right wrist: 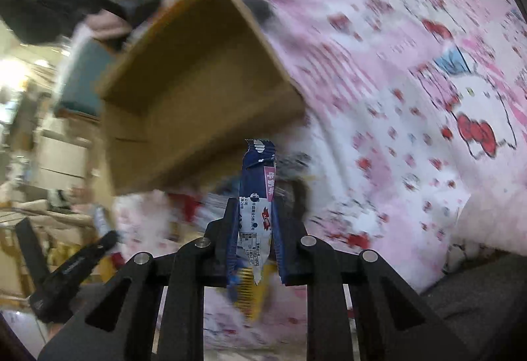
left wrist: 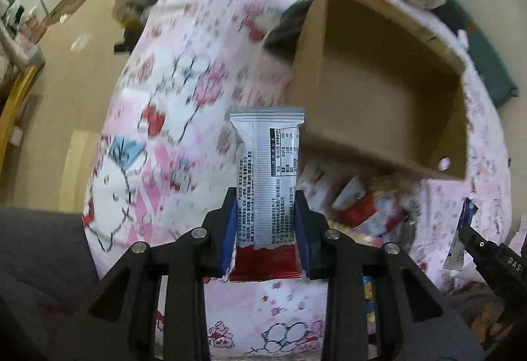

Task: Organize snacks
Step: 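Carry both snacks into the box and open both grippers to drop them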

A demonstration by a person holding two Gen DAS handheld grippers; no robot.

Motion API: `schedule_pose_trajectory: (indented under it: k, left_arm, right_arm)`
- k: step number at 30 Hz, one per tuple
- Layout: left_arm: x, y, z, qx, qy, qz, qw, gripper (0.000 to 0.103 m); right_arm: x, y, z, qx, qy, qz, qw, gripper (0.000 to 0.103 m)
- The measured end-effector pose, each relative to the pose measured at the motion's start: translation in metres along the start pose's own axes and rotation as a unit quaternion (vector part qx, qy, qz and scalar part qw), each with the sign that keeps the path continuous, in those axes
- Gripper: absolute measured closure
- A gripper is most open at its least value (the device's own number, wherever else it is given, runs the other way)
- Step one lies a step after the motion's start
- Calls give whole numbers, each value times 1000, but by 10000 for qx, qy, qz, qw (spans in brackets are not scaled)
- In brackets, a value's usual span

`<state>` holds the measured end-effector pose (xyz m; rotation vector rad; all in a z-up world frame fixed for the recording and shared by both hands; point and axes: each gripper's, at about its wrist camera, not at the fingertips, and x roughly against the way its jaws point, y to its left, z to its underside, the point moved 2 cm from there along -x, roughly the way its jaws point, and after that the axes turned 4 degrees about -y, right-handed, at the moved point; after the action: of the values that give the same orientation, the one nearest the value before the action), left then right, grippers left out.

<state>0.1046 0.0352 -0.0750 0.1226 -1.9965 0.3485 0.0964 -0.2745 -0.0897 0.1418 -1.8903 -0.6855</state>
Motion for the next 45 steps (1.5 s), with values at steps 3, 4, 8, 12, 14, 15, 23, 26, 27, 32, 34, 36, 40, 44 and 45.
schedule_pose_trajectory:
  k: [3, 4, 8, 12, 14, 15, 23, 26, 27, 32, 34, 36, 40, 44, 45]
  left_arm:
    - [11, -8, -16, -33, -176, 154, 9997, 75]
    - [9, -13, -23, -41, -210, 204, 9996, 75]
    - [6, -30, -47, -229, -340, 353, 9985, 75]
    - [9, -53, -69, -535, -560, 499, 9957, 75]
    - [8, -67, -80, -817, -766, 487, 9925, 75]
    - [6, -72, -84, -906, -805, 454, 9916, 75]
    - [-25, -101, -104, -1278, -793, 462, 9876, 75]
    - [-39, -105, -99, -1398, -821, 439, 9858, 75]
    - [-43, -106, -97, -1442, -806, 441, 9853, 75]
    - [-65, -108, -86, -1626, -651, 345, 9839, 75]
    - [-71, -107, -84, -1628, -586, 278, 9845, 75]
    - [-76, -105, -82, -1578, -486, 289, 9858, 75]
    - [-77, -102, -81, -1595, -489, 220, 9857, 75]
    - [-79, -101, -82, -1526, -450, 217, 9870, 75]
    - [-79, -102, -82, -1528, -454, 210, 9870, 75]
  right_arm:
    - [14, 19, -8, 165, -245, -356, 9989, 83]
    - [18, 24, -12, 236, -311, -439, 9983, 83]
    - [29, 38, -28, 423, -551, -688, 9952, 83]
    - [30, 49, -50, 535, -725, -876, 9921, 83]
    - [28, 54, -60, 633, -817, -926, 9903, 83]
    - [24, 58, -66, 699, -849, -905, 9898, 83]
    - [-11, 55, -95, 696, -872, -865, 9900, 83]
    - [-26, 47, -94, 701, -854, -816, 9905, 82]
    - [-31, 45, -93, 685, -819, -752, 9914, 82]
    - [-51, 48, -88, 929, -611, -494, 9926, 82]
    - [-59, 49, -86, 1009, -506, -444, 9926, 83]
    - [-64, 50, -84, 1109, -436, -379, 9922, 82]
    - [-74, 50, -81, 1302, -325, -217, 9907, 82]
    - [-79, 47, -80, 1224, -228, -177, 9921, 82]
    - [-79, 48, -80, 1241, -233, -183, 9918, 82]
